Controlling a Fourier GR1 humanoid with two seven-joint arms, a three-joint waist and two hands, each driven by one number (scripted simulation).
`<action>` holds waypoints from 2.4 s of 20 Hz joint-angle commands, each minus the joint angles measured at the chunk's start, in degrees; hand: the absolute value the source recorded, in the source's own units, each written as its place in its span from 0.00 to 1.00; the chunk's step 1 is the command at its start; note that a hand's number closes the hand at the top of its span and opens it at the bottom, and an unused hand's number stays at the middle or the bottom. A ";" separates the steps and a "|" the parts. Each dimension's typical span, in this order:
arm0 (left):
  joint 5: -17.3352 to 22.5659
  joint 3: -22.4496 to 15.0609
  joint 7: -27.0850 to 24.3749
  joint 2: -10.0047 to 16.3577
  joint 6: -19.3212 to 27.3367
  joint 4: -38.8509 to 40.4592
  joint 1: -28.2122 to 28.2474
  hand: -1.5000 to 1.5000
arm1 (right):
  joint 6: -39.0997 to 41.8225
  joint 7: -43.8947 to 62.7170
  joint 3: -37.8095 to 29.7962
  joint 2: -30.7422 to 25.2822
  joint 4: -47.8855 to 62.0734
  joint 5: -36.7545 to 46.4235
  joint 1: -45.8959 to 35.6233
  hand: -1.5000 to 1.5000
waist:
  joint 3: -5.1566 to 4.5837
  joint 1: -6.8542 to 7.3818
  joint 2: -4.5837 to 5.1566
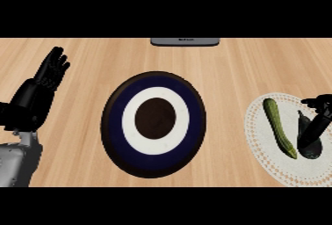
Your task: Pick the eggplant from the placemat and place it in the plate
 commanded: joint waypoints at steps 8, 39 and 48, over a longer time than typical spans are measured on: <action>0.44 3.24 -0.60 -0.50 -3.37 2.74 -2.55 0.50 | 0.75 -3.82 -1.90 6.34 8.30 8.12 0.72 0.00 | 0.02 0.29 0.18; -2.05 7.76 2.49 1.05 -0.08 -1.76 6.52 0.50 | -58.68 5.40 10.66 19.11 -38.04 48.89 30.64 1.00 | -0.76 -10.29 -4.08; -1.45 6.43 2.50 0.24 -0.98 -3.54 6.21 0.50 | -60.38 10.42 22.13 30.22 -60.38 70.99 34.05 1.00 | -0.55 -7.37 -2.79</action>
